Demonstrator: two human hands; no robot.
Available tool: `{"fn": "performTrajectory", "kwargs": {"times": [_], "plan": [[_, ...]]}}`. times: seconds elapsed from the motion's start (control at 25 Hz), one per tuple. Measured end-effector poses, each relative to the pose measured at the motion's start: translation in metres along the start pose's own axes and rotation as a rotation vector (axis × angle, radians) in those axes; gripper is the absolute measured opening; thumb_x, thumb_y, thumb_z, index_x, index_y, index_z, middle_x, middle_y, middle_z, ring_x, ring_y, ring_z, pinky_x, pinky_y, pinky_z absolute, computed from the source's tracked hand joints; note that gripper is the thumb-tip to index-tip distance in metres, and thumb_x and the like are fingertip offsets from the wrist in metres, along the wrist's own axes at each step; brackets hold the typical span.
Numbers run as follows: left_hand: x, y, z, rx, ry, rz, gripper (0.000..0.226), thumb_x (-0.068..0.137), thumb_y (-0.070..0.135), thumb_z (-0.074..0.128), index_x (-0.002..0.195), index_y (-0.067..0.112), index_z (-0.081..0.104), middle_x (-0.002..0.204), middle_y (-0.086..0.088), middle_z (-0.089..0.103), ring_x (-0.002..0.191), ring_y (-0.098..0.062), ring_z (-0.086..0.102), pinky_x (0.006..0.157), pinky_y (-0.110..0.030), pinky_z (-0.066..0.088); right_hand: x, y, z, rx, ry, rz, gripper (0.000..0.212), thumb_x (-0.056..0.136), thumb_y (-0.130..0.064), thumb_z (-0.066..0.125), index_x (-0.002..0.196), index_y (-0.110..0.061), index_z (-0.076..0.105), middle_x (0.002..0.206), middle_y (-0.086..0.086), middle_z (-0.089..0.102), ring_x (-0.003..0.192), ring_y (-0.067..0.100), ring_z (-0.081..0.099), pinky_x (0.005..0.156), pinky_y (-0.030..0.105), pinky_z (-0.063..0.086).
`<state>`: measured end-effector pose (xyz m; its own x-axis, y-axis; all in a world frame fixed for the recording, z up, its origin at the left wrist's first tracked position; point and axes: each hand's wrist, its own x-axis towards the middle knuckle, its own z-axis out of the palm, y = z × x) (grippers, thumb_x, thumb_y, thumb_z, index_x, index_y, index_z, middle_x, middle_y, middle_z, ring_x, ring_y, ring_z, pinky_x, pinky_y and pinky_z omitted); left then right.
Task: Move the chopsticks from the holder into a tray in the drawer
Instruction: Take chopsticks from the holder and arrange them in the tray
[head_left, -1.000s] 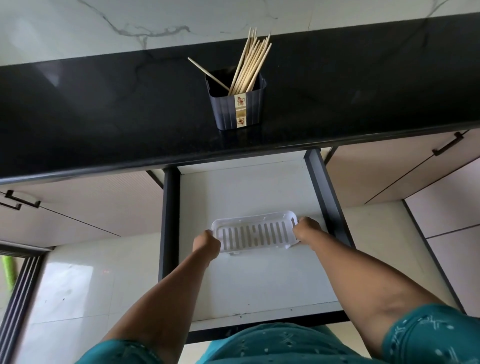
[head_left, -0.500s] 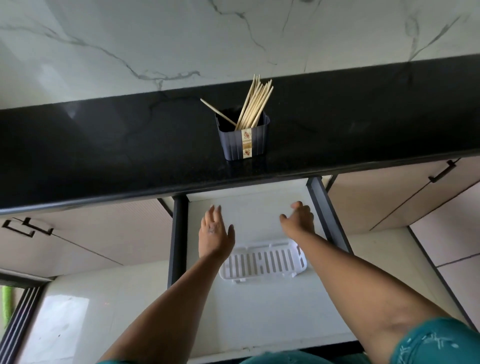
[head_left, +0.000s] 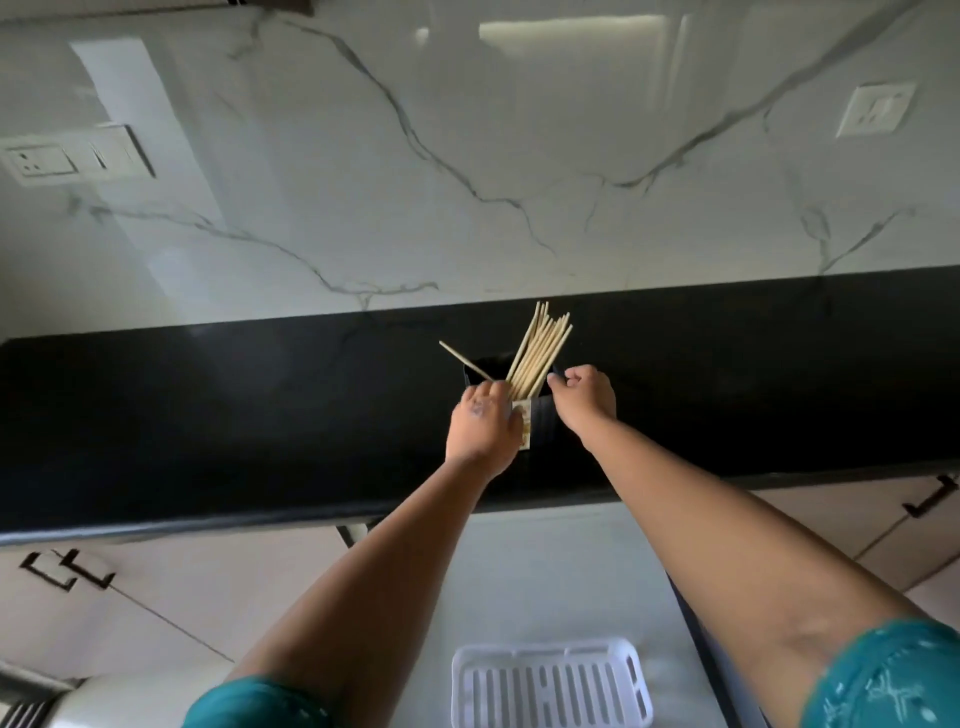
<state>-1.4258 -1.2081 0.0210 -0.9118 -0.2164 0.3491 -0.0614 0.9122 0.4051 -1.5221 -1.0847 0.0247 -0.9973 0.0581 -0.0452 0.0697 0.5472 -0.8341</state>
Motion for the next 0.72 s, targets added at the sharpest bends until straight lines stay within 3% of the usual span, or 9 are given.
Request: {"fn": "performTrajectory", "kwargs": {"times": [0.12, 0.24, 0.4, 0.6, 0.72], "plan": [[0.034, 0.012, 0.026, -0.103, -0.172, -0.095, 0.05, 0.094, 0.029, 0.049, 0.14, 0.011, 0.04, 0.14, -0.013, 0.049, 0.133, -0.03, 0.04, 0.107, -0.04, 0.037, 0.042, -0.011, 0.004, -0.025, -0.042, 0.124, 0.062, 0.086, -0.05, 0.063, 0.133, -0.01, 0.053, 0.135, 0.01, 0.057, 0.12, 0.029, 0.058, 0.089, 0.035, 0.049], [0.064, 0.016, 0.05, -0.146, -0.255, -0.173, 0.056, 0.095, 0.023, 0.044, 0.147, 0.01, 0.028, 0.149, -0.015, 0.04, 0.139, -0.029, 0.034, 0.111, -0.038, 0.032, 0.074, -0.016, 0.016, -0.082, -0.043, 0.134, 0.069, 0.081, -0.058, 0.065, 0.127, -0.007, 0.056, 0.128, 0.013, 0.06, 0.114, 0.029, 0.061, 0.078, 0.033, 0.049], [0.082, 0.022, 0.064, -0.222, -0.252, -0.202, 0.046, 0.094, 0.022, 0.043, 0.139, 0.015, 0.038, 0.135, -0.013, 0.053, 0.125, -0.03, 0.049, 0.098, -0.041, 0.043, 0.095, -0.021, 0.026, -0.077, -0.045, 0.056, 0.042, 0.081, -0.052, 0.069, 0.089, -0.011, 0.067, 0.099, 0.008, 0.071, 0.079, 0.019, 0.062, 0.059, 0.026, 0.045], [0.085, 0.028, 0.07, -0.231, -0.228, -0.158, 0.044, 0.093, 0.023, 0.044, 0.136, 0.012, 0.041, 0.132, -0.014, 0.055, 0.122, -0.031, 0.051, 0.097, -0.042, 0.045, 0.1, -0.024, 0.026, -0.151, -0.01, 0.041, 0.025, 0.085, -0.032, 0.07, 0.088, -0.008, 0.066, 0.094, 0.01, 0.069, 0.078, 0.02, 0.064, 0.05, 0.021, 0.037], [0.082, 0.03, 0.067, -0.237, -0.215, -0.16, 0.046, 0.093, 0.026, 0.049, 0.135, 0.01, 0.039, 0.136, -0.014, 0.05, 0.125, -0.031, 0.046, 0.1, -0.042, 0.043, 0.098, -0.025, 0.018, -0.126, 0.01, 0.026, 0.021, 0.086, -0.029, 0.067, 0.079, -0.009, 0.064, 0.087, 0.008, 0.067, 0.064, 0.014, 0.059, 0.044, 0.019, 0.035]]}}
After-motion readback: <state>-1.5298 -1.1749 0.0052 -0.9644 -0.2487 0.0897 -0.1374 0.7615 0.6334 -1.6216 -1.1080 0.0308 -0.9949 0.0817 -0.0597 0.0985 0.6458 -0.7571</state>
